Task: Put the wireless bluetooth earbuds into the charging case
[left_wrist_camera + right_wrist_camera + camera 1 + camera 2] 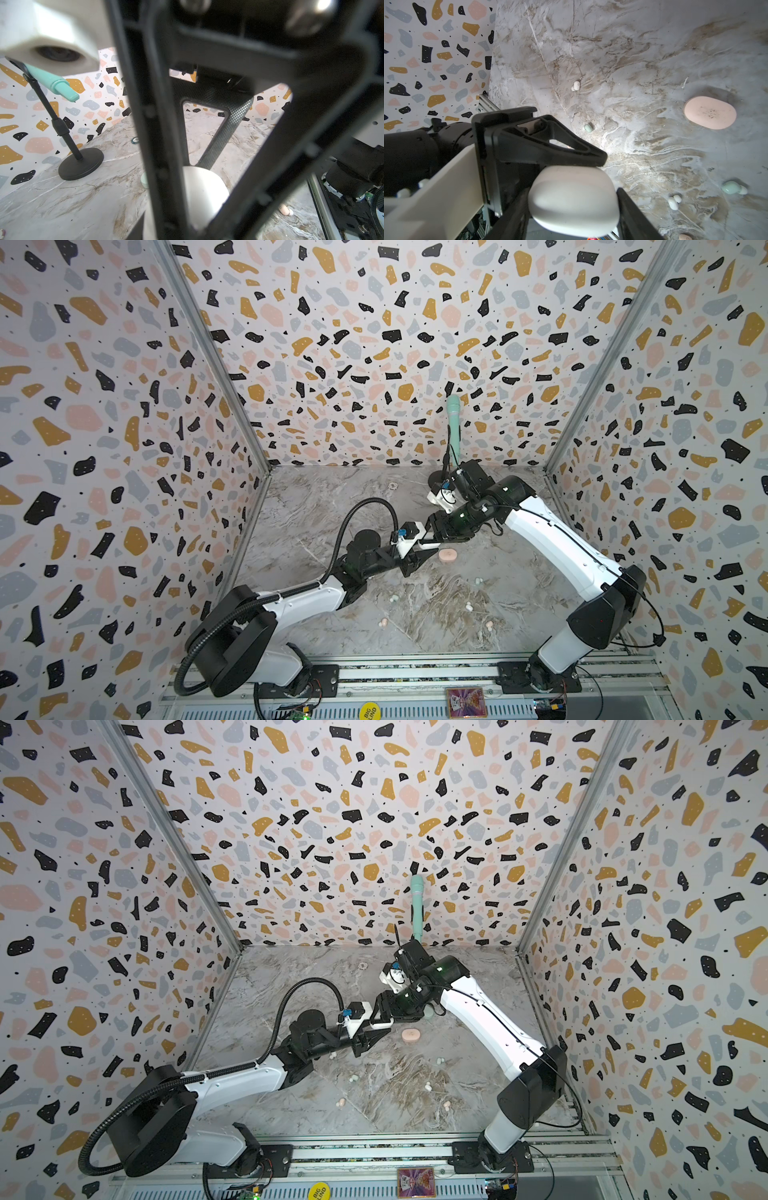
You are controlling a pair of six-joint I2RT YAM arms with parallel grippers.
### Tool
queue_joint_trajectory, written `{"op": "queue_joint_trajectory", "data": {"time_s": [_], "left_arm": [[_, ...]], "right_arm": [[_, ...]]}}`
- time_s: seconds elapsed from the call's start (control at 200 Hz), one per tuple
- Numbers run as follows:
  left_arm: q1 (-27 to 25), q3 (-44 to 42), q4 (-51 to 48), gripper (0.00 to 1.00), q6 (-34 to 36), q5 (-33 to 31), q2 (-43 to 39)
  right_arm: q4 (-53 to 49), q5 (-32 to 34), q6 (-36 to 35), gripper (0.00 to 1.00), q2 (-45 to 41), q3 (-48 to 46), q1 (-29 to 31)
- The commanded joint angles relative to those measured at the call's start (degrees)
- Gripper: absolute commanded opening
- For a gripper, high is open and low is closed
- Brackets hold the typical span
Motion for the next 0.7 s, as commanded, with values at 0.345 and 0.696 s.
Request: {"op": "queue_joint_trajectory", "data": {"time_s": [0.345,0.696], "left_arm": [[-0.55,0.95,6.54,0.47,0.11,4.28,0.17],[-0.54,1.52,3.64,0.45,1.79,5.65,0.57]], "right_arm": [[1.86,-2.38,0.42,0.48,-0.28,0.09,0.35],[1.34,-3.28,0.28,0.48,-0.67,0.25,-1.03]]}}
